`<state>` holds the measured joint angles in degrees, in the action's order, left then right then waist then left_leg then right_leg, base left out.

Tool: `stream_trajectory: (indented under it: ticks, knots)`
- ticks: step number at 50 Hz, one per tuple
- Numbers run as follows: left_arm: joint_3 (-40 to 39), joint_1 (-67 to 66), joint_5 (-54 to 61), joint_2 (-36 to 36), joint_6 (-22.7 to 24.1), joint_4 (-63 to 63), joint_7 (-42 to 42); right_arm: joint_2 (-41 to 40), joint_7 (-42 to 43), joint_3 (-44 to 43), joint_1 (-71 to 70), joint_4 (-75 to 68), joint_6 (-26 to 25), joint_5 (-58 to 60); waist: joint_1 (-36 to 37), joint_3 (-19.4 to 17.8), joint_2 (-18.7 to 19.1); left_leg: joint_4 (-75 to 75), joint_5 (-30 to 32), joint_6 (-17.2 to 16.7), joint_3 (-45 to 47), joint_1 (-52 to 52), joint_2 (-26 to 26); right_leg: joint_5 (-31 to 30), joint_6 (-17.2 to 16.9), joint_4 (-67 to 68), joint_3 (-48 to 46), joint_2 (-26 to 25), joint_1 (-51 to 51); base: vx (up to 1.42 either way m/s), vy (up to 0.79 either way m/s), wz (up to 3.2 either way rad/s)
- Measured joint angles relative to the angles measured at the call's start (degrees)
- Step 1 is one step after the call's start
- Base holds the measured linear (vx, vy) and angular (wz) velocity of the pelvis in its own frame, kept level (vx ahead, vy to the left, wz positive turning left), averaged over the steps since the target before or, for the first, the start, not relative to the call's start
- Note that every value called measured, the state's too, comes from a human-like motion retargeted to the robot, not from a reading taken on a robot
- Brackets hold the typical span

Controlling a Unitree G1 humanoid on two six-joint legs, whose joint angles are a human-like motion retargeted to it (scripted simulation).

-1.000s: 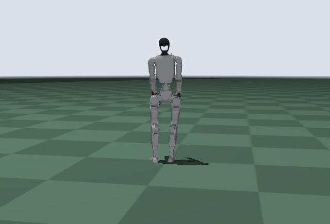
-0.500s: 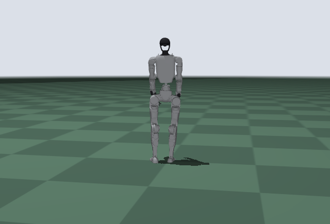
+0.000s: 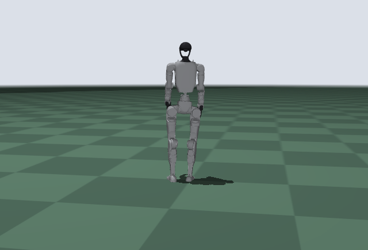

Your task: Walk run

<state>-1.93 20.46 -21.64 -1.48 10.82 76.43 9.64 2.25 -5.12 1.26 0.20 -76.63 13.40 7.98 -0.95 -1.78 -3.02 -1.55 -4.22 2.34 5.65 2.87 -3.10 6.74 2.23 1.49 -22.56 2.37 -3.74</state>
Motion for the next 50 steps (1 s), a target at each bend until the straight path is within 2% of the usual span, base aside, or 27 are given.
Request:
stream_trajectory:
  ticks: [3,7,11,15,22,29,38,50]
  knots:
    - [-0.1,-1.9,-1.9,-0.8,-1.2,-0.1,2.2,1.2,0.7,-1.7,0.2,-3.9,-0.5,0.2,0.4,0.1,0.3,-0.1,0.2,0.1,-1.5,-0.2,-0.4,0.3,-0.1,-0.2,-1.6,0.1,-0.6,0.04,0.04,0.46]
    - [0.6,-5.8,-6.6,-2.4,-0.5,0.0,3.3,3.1,1.6,-4.4,0.8,-8.7,-1.7,0.2,1.4,0.2,0.8,-0.2,0.5,0.2,-3.0,-0.6,-0.8,0.7,-0.2,-0.5,-3.4,0.3,-1.4,0.04,0.06,0.4]
    - [1.5,-10.8,-14.1,-4.4,0.2,1.1,-1.6,5.0,2.0,-6.9,1.8,-12.7,-3.6,0.2,2.8,0.1,1.3,-0.3,0.8,0.2,-4.4,-1.1,-1.3,1.0,-0.3,-0.7,-5.2,0.5,-1.9,0.02,0.07,0.39]
    - [0.1,-15.8,-19.9,-4.9,-2.3,5.2,-8.7,6.6,2.3,-8.7,3.3,-15.6,-5.5,0.7,4.3,0.1,1.7,-0.3,1.2,0.3,-5.8,-1.5,-1.8,1.3,-0.5,-1.0,-6.9,0.7,-2.4,0.02,0.07,0.38]
    - [-6.3,-23.3,-17.7,-4.3,-6.3,12.7,-10.1,7.8,1.5,-10.5,5.0,-16.8,-8.6,1.8,6.0,0.2,2.2,-0.5,1.8,0.4,-8.7,-2.5,-2.8,1.9,-0.8,-1.5,-10.6,1.0,-3.4,0.0,0.06,0.46]
    - [-9.5,-28.0,-16.7,-4.1,-7.1,12.1,-9.6,7.7,1.1,-9.8,4.9,-15.0,-8.6,1.5,7.6,0.4,2.7,-0.7,2.7,0.3,-11.4,-3.8,-3.9,2.5,-1.1,-2.0,-14.3,1.4,-4.1,-0.03,0.06,0.47]
    - [-8.9,-26.3,-16.4,-3.3,-5.6,6.2,-8.0,7.0,-0.3,-7.5,3.2,-10.1,-7.9,1.6,9.2,0.6,2.9,-0.9,4.2,-0.6,-14.5,-5.2,-5.1,3.3,-1.6,-2.3,-19.5,1.8,-5.3,-0.04,0.05,0.5]
    - [-4.3,-22.7,-16.1,-2.6,-2.0,-2.6,-5.9,6.4,-0.9,-5.2,1.9,-5.9,-7.0,2.3,9.8,0.6,3.0,-0.9,5.3,-2.0,-15.8,-5.9,-5.3,3.8,-2.0,-2.5,-23.1,1.7,-6.4,-0.02,0.02,0.23]
